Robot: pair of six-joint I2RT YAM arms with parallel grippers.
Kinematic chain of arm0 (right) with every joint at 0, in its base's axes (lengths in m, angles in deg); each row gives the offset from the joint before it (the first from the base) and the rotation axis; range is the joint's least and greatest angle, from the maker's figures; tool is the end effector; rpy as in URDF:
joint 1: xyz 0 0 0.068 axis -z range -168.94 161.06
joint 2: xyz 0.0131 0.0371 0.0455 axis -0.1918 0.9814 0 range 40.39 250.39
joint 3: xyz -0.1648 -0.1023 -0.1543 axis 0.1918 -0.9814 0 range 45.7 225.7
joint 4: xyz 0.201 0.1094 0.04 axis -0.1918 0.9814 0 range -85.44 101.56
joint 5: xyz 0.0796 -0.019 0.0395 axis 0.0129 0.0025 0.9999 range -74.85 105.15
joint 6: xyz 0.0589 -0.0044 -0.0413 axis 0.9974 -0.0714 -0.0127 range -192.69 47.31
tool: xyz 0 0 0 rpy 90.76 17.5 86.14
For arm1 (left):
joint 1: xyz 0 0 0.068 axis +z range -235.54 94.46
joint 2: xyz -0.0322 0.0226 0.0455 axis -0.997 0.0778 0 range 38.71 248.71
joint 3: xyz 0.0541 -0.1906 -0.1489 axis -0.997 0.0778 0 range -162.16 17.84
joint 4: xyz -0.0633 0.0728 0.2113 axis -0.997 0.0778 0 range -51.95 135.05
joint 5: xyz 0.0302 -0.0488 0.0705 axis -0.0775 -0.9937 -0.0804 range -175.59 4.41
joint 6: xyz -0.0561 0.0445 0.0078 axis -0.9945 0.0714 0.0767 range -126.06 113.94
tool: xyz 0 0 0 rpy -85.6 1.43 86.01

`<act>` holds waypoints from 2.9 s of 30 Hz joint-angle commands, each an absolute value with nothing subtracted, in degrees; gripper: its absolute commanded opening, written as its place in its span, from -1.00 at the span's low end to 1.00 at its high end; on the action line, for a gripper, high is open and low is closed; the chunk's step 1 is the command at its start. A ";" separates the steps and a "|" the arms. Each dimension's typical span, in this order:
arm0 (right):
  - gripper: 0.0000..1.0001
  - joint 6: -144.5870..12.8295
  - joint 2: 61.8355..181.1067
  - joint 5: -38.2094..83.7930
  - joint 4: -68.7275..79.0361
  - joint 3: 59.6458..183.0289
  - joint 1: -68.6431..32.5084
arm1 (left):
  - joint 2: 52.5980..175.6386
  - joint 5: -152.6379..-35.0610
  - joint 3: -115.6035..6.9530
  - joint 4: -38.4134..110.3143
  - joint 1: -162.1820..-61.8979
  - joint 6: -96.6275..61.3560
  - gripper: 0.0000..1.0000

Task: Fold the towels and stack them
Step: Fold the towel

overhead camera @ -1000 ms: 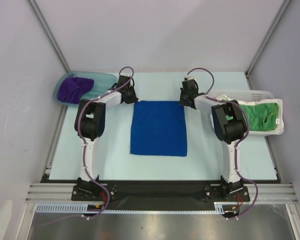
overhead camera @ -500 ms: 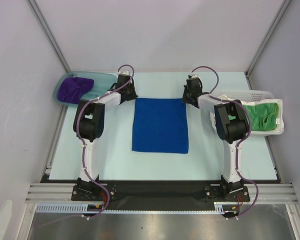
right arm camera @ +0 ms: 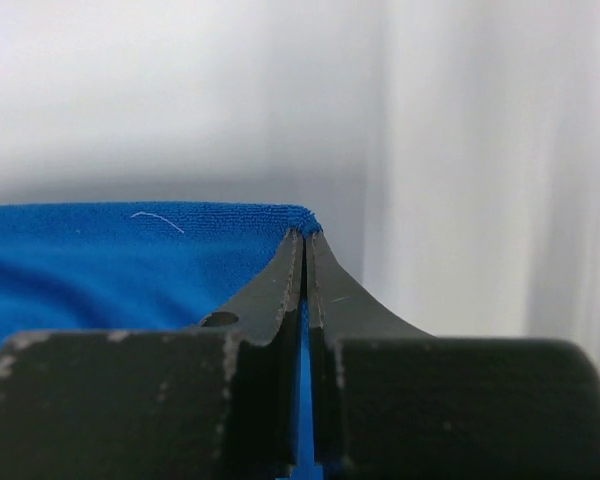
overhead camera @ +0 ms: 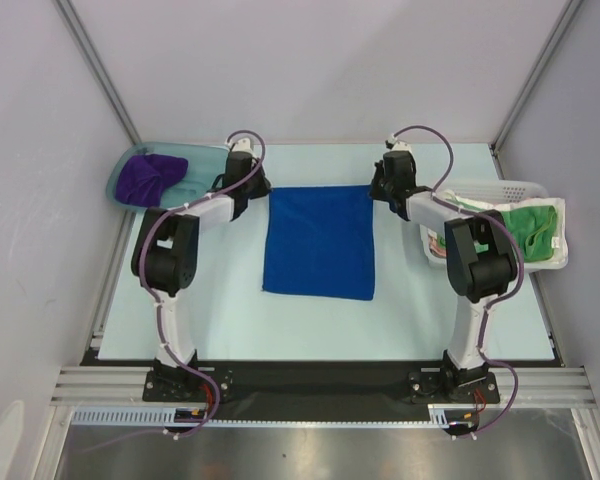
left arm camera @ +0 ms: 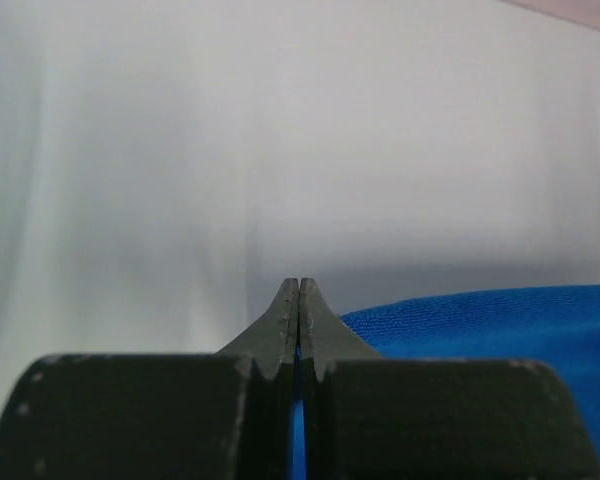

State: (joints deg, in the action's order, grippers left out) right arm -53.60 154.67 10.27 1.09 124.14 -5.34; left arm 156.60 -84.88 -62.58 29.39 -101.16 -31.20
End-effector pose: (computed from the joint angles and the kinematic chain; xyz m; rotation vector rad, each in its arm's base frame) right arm 0.4223 0.1190 0.1827 0.1007 2.1435 0.2727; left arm 0.4379 -0.1217 0.1773 -0.1819 2.0929 -0.4205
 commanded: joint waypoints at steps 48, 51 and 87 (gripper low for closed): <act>-1.00 -45.01 125.38 12.34 -5.81 88.59 -11.35 | 127.83 -83.65 -27.16 30.68 -107.86 -52.55 -0.42; -1.00 -45.01 125.47 12.08 -5.81 88.77 -11.35 | 131.07 -83.04 -30.66 34.71 -108.65 -52.64 -0.46; -1.00 -45.97 126.17 11.19 -6.51 88.42 -11.35 | 130.48 -82.42 -35.15 37.61 -109.27 -51.23 -0.99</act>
